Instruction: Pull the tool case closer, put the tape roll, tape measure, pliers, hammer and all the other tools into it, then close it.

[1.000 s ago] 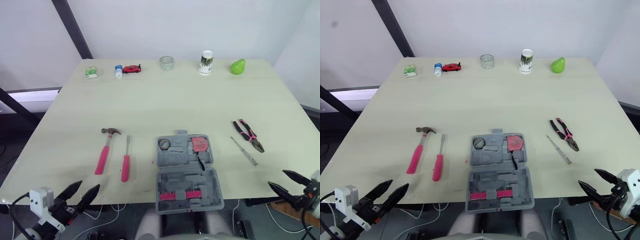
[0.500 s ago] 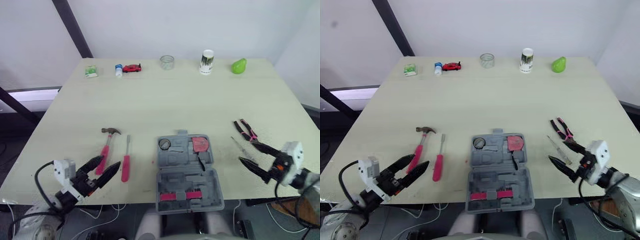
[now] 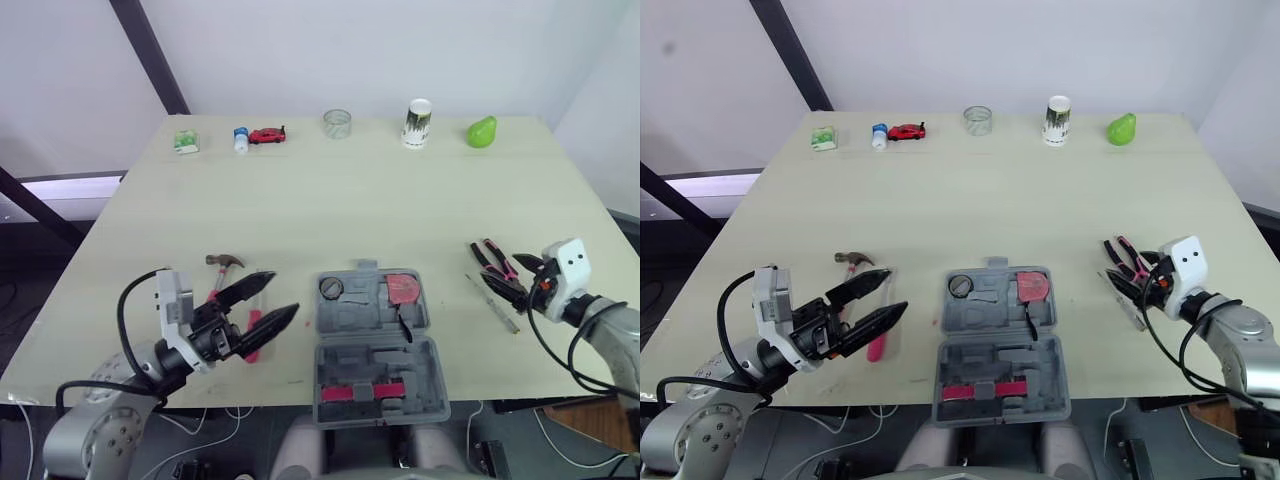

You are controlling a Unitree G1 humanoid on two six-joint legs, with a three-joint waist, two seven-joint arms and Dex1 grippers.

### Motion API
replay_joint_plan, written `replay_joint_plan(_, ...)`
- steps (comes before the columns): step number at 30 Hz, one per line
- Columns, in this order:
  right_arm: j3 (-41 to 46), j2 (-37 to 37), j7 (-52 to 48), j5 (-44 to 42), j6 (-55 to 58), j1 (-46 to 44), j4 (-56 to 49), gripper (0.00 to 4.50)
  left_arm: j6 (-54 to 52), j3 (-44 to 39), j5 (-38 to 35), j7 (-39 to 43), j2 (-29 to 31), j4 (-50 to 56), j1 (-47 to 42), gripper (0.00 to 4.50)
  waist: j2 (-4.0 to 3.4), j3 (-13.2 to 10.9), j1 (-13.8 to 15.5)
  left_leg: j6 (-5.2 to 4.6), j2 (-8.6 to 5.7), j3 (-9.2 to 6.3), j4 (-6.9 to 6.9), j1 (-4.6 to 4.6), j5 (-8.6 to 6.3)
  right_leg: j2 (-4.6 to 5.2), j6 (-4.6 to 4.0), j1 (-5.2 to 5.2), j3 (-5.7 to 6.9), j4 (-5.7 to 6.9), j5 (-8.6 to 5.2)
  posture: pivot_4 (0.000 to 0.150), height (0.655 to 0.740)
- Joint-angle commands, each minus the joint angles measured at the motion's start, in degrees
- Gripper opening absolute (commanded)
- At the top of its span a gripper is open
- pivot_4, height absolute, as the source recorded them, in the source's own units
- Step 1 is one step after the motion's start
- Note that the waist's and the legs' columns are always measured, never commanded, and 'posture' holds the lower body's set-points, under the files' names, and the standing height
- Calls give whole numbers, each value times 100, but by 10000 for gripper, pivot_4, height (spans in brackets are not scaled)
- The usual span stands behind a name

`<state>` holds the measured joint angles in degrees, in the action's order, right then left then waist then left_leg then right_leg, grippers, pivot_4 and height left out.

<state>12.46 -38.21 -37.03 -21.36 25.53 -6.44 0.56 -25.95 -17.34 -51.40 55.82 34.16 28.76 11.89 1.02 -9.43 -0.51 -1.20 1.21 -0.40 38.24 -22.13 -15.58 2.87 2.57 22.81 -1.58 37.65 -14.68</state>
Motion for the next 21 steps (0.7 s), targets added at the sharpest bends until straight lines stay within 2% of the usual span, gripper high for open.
replay_joint_plan(1,95,-234,48,144,296,-193,338,44617,15,0,-185,744,393,74,-147,45000,-2,-1,-15,0,0,0,0,0,0,-6,0,0,0,1,0,1500,7400)
replay_joint_plan(8,-55,-201,160,322,690,-588,954,44617,258,-38,75,1494,787,-407,-288,45000,-14,-8,-46,0,-1,9,0,5,0,-21,3,1,-9,1,1,1500,7400)
replay_joint_plan(21,-308,259,347,730,345,-998,1977,44617,328,-1,179,1555,736,-451,-409,45000,-17,-10,-36,0,3,3,1,0,0,-21,22,0,-10,0,12,1500,7400)
